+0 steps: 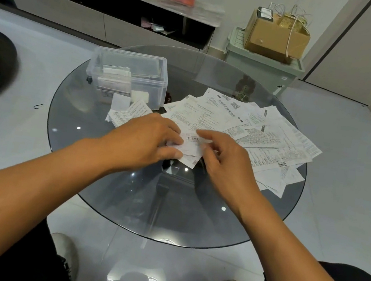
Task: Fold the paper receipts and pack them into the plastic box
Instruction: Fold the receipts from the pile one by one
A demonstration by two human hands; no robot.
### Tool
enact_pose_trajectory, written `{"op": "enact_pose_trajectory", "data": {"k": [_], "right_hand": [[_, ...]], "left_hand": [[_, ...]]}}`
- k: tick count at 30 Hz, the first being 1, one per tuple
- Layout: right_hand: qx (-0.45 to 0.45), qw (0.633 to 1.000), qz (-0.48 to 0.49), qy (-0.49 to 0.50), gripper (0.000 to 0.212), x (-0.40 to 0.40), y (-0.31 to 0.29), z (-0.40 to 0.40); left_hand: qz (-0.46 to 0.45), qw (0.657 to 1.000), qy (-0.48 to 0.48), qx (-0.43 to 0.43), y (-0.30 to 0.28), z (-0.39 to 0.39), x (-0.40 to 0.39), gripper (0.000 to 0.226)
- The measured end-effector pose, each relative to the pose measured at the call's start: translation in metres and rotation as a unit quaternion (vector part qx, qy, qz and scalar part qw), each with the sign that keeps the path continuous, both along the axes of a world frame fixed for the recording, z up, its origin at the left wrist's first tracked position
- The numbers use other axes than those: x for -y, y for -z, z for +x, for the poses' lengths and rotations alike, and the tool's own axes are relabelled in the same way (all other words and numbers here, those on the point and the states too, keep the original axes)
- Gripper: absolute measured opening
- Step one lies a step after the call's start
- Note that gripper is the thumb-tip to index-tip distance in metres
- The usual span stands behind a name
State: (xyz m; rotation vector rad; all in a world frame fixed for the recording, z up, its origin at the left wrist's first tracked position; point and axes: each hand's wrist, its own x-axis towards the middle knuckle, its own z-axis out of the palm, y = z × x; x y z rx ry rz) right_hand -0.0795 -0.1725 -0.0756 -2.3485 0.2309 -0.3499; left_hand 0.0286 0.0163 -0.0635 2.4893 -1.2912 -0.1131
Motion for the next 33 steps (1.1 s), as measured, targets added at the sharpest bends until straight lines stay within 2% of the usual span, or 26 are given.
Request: {"op": "enact_pose_trajectory", "data": {"k": [3, 7, 9, 10, 13, 16, 19, 22, 23, 25, 26, 28, 30, 33], "right_hand": [[-0.016, 0.997, 0.069, 0.022, 0.046, 0.002, -0.003, 0.006], [-0.018, 0.990, 0.140, -0.026, 0.067, 0.000, -0.006, 0.010], [0.000, 0.993, 0.109, -0.038, 0.063, -0.003, -0.005, 0.009], [0.011, 0.998, 0.055, -0.040, 0.056, -0.003, -0.004, 0.009], [0.011, 0.994, -0.090, -0.056, 0.025, -0.002, -0.003, 0.012], [-0.034, 0.987, -0.122, -0.096, 0.003, 0.002, -0.006, 0.015], [-0.069, 0.987, -0.052, -0.132, 0.018, 0.003, -0.009, 0.014], [-0.100, 0.987, 0.016, -0.121, 0.037, -0.001, -0.008, 0.011], [-0.102, 0.987, 0.023, -0.120, 0.034, -0.002, -0.006, 0.011], [-0.093, 0.990, 0.008, -0.108, 0.023, -0.005, -0.002, 0.012], [-0.093, 0.991, -0.009, -0.096, 0.028, -0.006, 0.001, 0.013], [-0.104, 0.992, -0.028, -0.065, 0.043, -0.006, 0.004, 0.015], [-0.104, 0.993, -0.018, -0.050, 0.038, -0.005, 0.005, 0.017], [-0.103, 0.994, 0.017, -0.043, 0.028, -0.003, 0.004, 0.016]], "left_hand": [[-0.024, 0.999, 0.004, -0.029, 0.002, 0.007, -0.001, 0.025], [-0.048, 0.996, 0.008, -0.079, 0.004, 0.014, -0.008, 0.021], [-0.047, 0.995, 0.016, -0.085, 0.002, 0.015, -0.010, 0.021], [-0.048, 0.994, 0.023, -0.091, 0.001, 0.015, -0.012, 0.022], [-0.042, 0.993, 0.035, -0.105, -0.002, 0.012, -0.014, 0.028], [-0.030, 0.989, 0.000, -0.142, -0.013, 0.004, -0.014, 0.032], [-0.034, 0.980, -0.039, -0.192, -0.021, -0.001, -0.014, 0.013], [-0.014, 0.982, -0.061, -0.181, -0.023, -0.004, -0.013, 0.041], [-0.012, 0.983, -0.063, -0.173, -0.022, -0.005, -0.012, 0.040], [-0.004, 0.985, -0.064, -0.161, -0.020, -0.007, -0.009, 0.023], [-0.003, 0.984, -0.070, -0.163, -0.019, -0.006, -0.008, 0.019], [-0.001, 0.978, -0.083, -0.189, -0.018, -0.006, -0.006, 0.036], [-0.002, 0.974, -0.091, -0.209, -0.019, -0.007, -0.005, 0.047], [-0.005, 0.968, -0.099, -0.229, -0.017, -0.006, -0.003, 0.046]]}}
